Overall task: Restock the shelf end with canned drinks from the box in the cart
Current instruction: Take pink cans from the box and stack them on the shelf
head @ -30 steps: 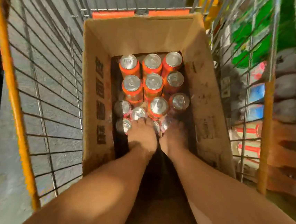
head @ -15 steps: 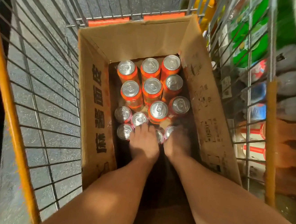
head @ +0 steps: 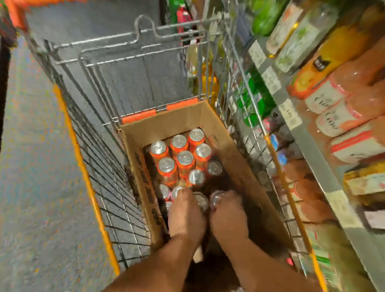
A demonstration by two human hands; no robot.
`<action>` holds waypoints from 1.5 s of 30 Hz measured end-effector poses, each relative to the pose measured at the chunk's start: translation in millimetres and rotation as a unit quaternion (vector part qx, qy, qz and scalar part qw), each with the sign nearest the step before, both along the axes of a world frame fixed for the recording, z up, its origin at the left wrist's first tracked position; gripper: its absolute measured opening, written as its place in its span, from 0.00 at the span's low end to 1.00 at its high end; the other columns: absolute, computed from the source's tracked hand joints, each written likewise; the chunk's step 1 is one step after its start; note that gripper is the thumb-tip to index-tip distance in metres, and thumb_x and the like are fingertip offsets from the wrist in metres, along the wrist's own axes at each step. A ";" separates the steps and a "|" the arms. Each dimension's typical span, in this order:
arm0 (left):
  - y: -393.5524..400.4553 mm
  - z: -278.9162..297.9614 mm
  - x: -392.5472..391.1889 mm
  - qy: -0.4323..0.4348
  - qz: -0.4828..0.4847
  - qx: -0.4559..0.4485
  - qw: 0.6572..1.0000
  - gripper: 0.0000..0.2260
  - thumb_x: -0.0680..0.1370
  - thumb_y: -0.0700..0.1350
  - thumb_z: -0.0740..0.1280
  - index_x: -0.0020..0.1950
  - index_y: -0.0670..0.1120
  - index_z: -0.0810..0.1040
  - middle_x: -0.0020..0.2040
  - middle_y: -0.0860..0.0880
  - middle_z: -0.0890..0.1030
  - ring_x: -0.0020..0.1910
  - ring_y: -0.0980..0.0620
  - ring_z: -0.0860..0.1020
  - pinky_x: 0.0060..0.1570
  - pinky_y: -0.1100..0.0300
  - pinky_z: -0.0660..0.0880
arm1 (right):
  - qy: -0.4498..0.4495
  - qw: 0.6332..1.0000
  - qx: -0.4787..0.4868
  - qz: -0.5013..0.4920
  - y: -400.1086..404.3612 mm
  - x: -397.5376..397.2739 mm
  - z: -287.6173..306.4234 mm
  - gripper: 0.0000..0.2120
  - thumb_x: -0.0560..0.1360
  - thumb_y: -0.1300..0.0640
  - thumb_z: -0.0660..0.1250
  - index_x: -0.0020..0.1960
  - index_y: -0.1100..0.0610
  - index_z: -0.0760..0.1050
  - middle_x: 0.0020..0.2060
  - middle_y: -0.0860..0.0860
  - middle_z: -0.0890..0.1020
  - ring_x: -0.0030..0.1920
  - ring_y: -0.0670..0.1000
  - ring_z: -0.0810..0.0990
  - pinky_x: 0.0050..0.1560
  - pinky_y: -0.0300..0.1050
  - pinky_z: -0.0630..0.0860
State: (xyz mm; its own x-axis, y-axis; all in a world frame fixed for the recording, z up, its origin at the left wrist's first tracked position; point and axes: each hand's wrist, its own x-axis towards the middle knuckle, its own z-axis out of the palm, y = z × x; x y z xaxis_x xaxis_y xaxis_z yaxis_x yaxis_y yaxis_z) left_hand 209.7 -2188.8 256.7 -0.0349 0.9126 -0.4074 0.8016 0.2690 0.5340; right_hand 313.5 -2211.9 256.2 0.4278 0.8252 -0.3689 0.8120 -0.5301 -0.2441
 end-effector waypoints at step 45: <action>-352.5 679.7 234.9 -0.527 -0.499 0.237 0.646 0.20 0.58 0.58 0.75 0.47 0.57 0.76 0.44 0.57 0.84 0.45 0.56 0.83 0.50 0.51 0.81 | -0.379 0.678 0.511 -0.369 -493.0 147.1 679.2 0.23 0.64 0.33 0.63 0.51 0.47 0.70 0.42 0.44 0.76 0.42 0.49 0.77 0.38 0.45 0.72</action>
